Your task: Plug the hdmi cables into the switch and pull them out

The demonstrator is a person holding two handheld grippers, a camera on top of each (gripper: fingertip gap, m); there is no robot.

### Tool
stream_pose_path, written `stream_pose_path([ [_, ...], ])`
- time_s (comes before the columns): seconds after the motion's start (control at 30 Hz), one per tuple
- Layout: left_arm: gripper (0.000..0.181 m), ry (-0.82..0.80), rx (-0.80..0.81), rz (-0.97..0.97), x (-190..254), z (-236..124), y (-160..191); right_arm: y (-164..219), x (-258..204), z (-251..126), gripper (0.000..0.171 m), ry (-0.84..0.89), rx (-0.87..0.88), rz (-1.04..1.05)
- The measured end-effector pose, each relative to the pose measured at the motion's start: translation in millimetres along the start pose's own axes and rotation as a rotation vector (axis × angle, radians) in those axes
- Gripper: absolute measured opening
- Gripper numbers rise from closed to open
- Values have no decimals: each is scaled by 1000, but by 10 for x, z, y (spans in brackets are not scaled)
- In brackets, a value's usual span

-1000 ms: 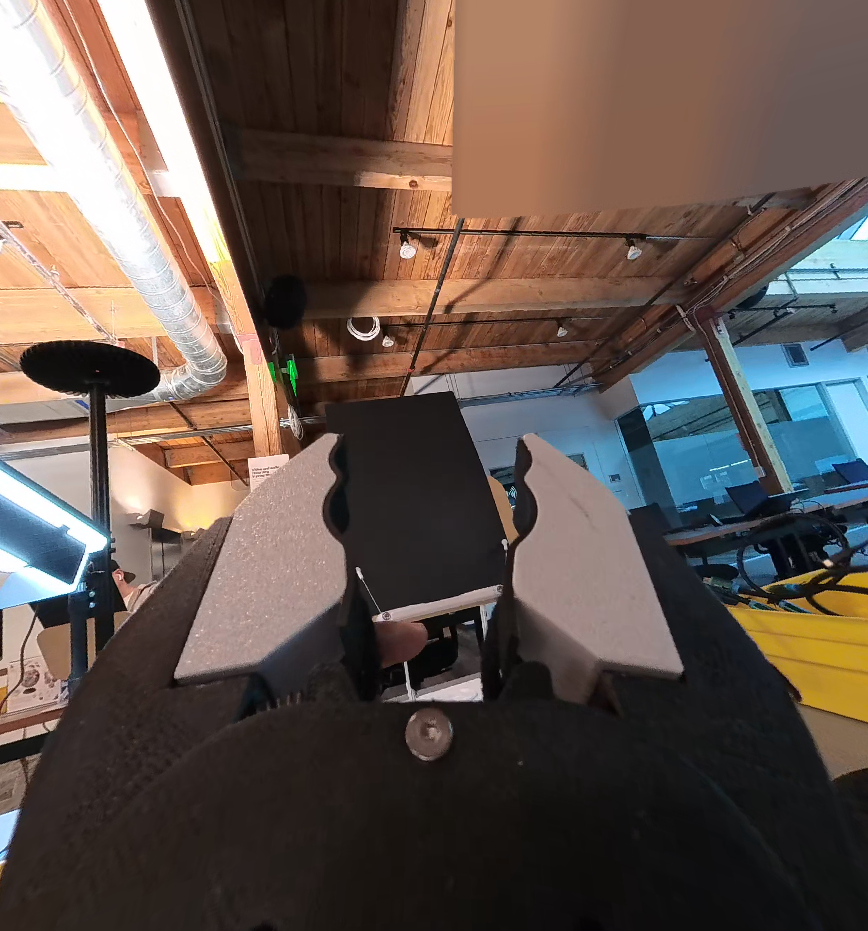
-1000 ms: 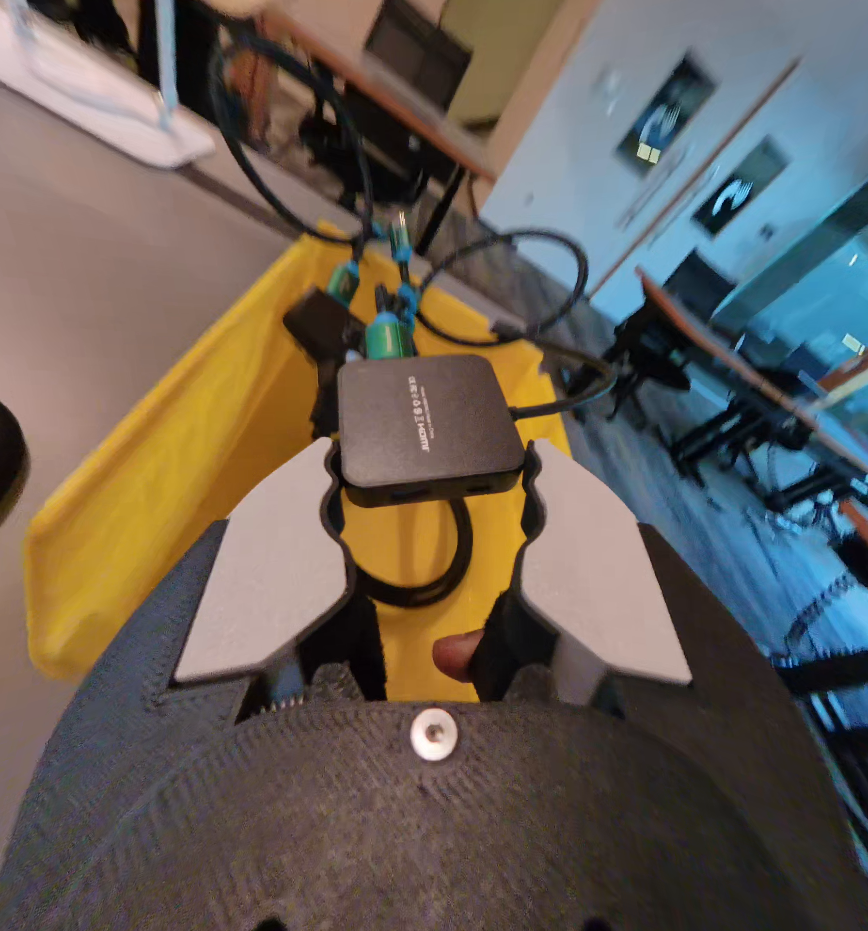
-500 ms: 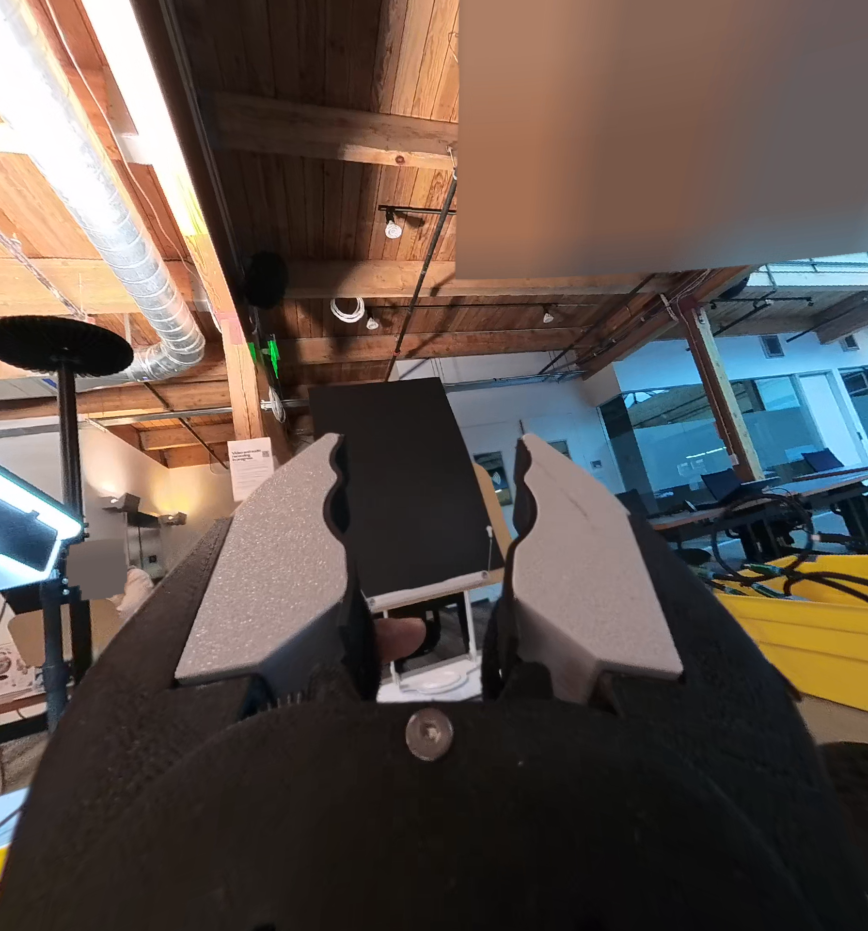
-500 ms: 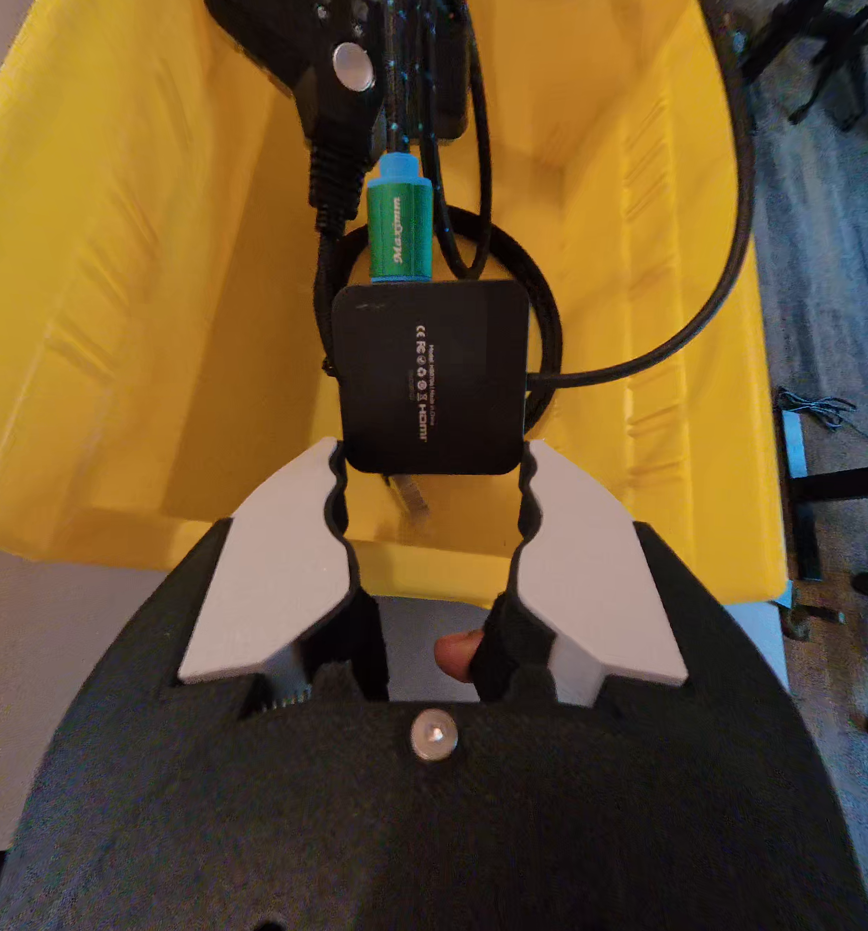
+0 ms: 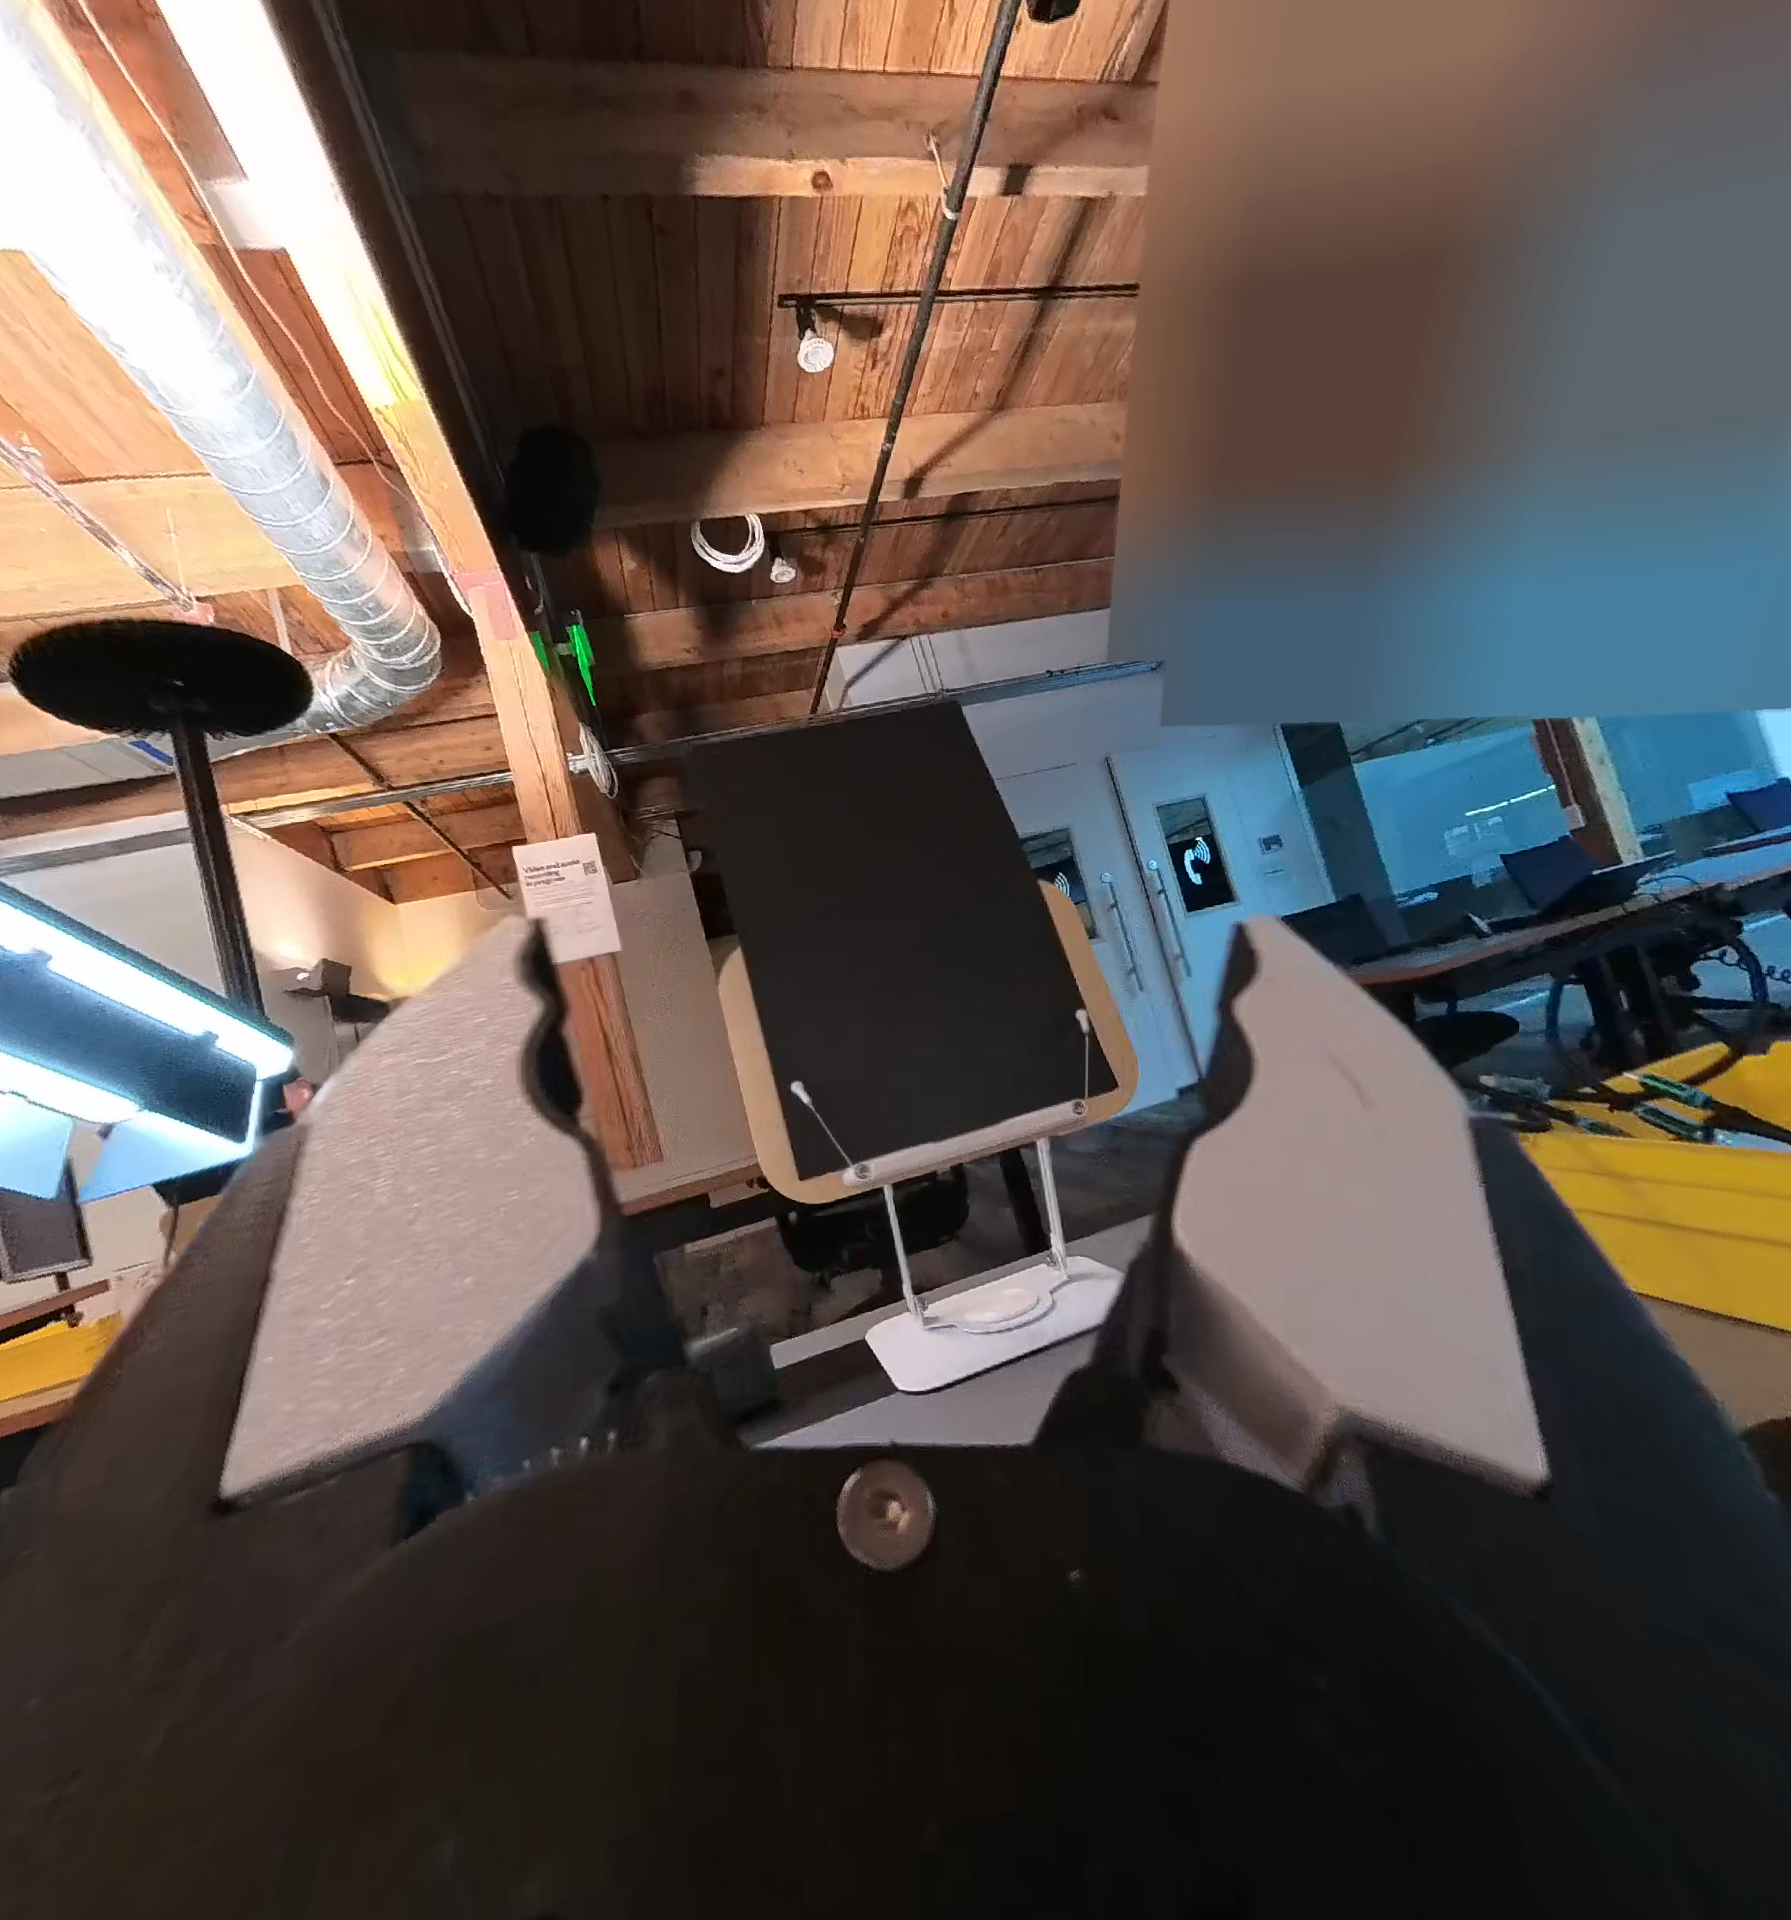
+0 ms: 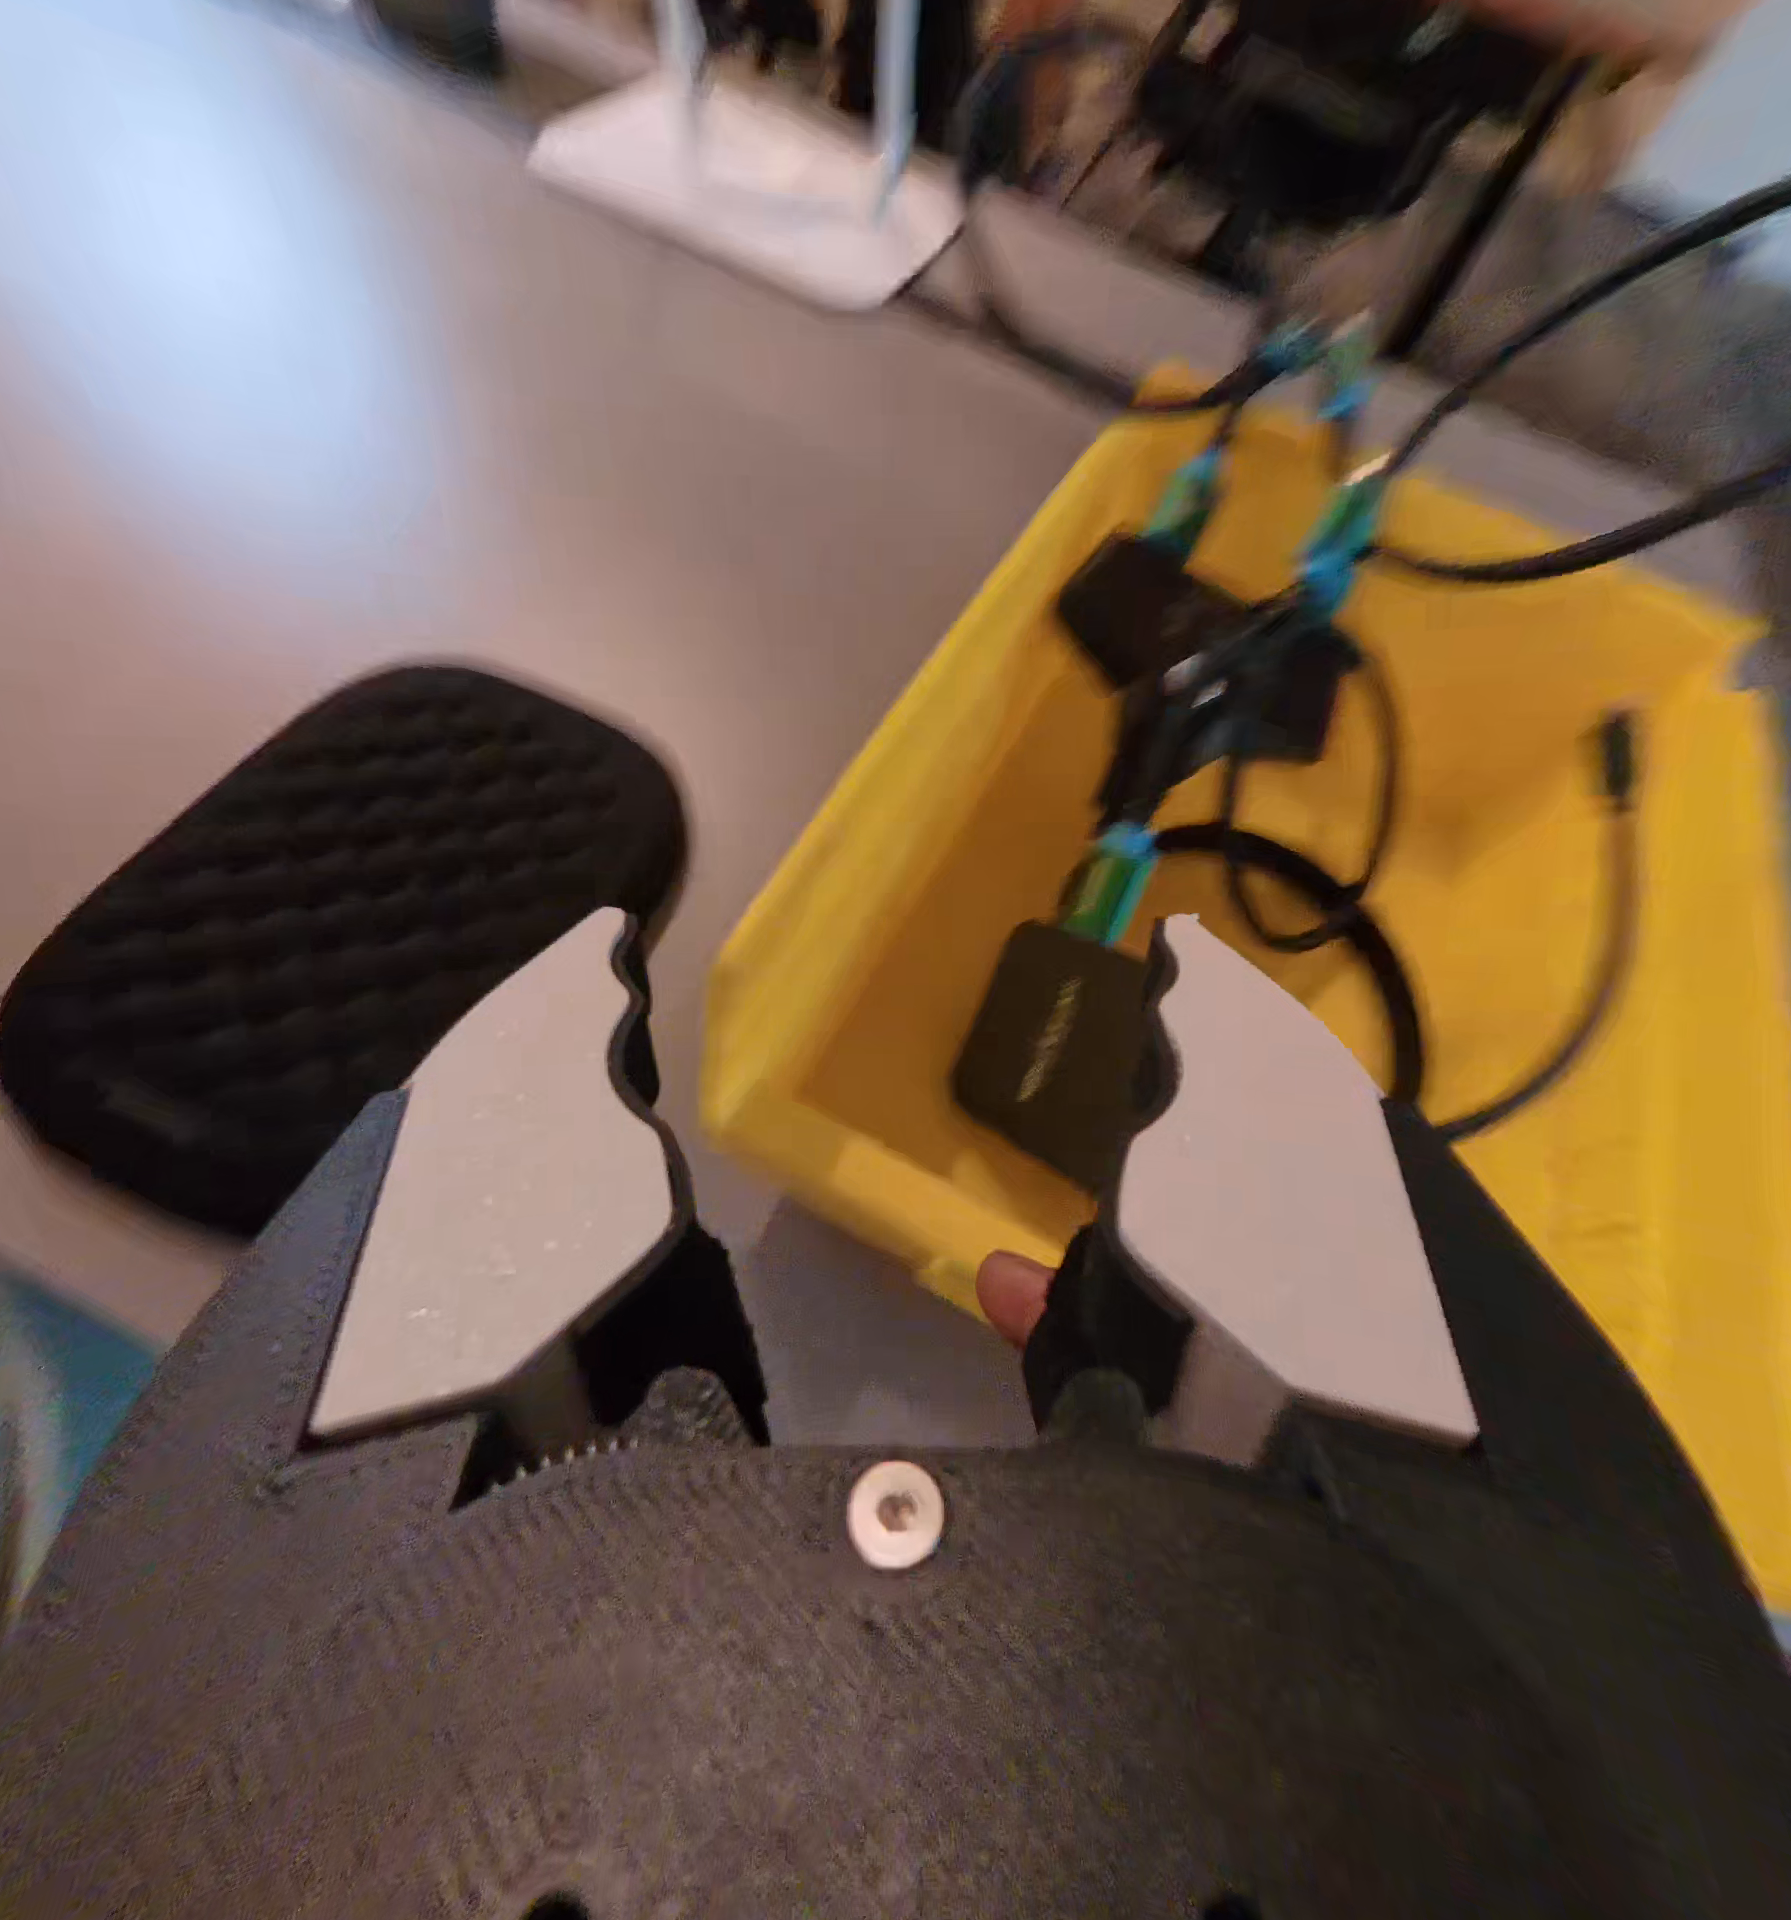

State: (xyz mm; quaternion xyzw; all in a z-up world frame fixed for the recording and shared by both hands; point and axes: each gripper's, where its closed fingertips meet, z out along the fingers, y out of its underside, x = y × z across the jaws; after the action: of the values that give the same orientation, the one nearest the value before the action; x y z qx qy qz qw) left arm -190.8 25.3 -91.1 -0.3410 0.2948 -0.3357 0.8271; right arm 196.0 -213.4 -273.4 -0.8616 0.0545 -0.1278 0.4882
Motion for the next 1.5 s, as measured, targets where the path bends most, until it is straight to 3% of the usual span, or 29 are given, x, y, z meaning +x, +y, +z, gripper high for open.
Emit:
stream_pose_path([
  [0.07,132,-12,-23,-2,-84,-31,-53,215,-171,120,85,-59,-166,-52],
  [0.17,137,-53,-53,64,-221,-97,-118,430,-221,321,67,-43,-324,-89],
  [0.37,136,-122,-102,129,-476,-213,-128,295,-307,686,25,-49,-287,-152],
  [0.5,133,-134,-78,82,-561,-272,-166,63,-360,1074,29,-46,-223,-143],
  [0.87,121,-254,-84,150,-955,-548,-256,-454,-852,1829,33,-27,-266,-203],
  [1.5,103,-516,-200,162,-1744,-1243,-174,-1164,-2916,2338,37,-293,-206,-464],
])
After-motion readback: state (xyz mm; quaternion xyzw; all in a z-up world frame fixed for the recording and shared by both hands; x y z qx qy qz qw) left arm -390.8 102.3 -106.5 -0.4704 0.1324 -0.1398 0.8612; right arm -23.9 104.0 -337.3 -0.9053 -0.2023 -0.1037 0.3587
